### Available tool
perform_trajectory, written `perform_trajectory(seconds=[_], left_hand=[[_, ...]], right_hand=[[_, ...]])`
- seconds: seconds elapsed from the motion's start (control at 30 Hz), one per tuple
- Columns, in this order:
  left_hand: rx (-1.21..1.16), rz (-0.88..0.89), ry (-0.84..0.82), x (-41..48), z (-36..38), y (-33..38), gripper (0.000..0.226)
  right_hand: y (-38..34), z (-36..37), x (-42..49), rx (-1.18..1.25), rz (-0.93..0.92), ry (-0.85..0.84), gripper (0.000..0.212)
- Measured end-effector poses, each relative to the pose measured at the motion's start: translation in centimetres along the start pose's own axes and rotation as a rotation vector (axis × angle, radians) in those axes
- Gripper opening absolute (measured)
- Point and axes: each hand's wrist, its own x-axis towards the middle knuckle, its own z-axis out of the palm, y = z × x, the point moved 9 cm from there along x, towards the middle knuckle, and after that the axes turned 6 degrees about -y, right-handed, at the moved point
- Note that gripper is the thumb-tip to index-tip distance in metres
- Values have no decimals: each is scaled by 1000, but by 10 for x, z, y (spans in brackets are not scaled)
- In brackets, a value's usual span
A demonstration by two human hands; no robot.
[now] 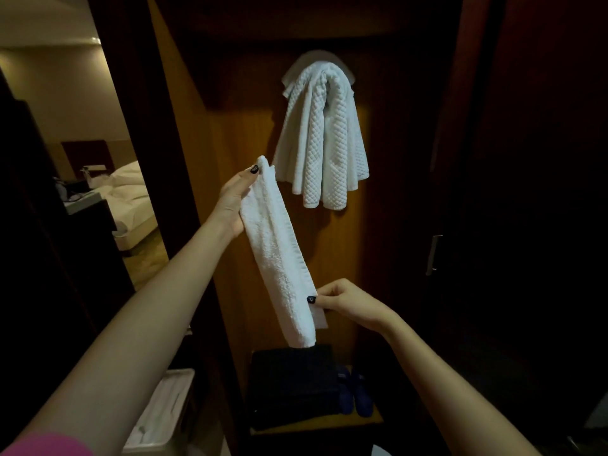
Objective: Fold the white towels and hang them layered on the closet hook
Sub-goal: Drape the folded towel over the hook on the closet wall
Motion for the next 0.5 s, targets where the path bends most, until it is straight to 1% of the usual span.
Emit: perform_trajectory(seconds=[0.1, 0.23, 0.37, 0.43, 0.5], left_hand=[[-24, 31, 30, 0, -15, 4, 31], [16, 38, 93, -1, -38, 5, 30], [9, 23, 133, -3, -45, 0, 36], [-3, 18, 138, -5, -45, -2, 40], [-15, 25, 145, -7, -46, -5, 42]], right_hand=[[-1, -19, -5, 6, 7, 117, 16], [-13, -45, -14, -5, -25, 263, 20], [-24, -65, -21, -244, -45, 471, 21], [-28, -73, -28, -317, -74, 579, 20], [-33, -76, -35, -373, -111, 650, 17]])
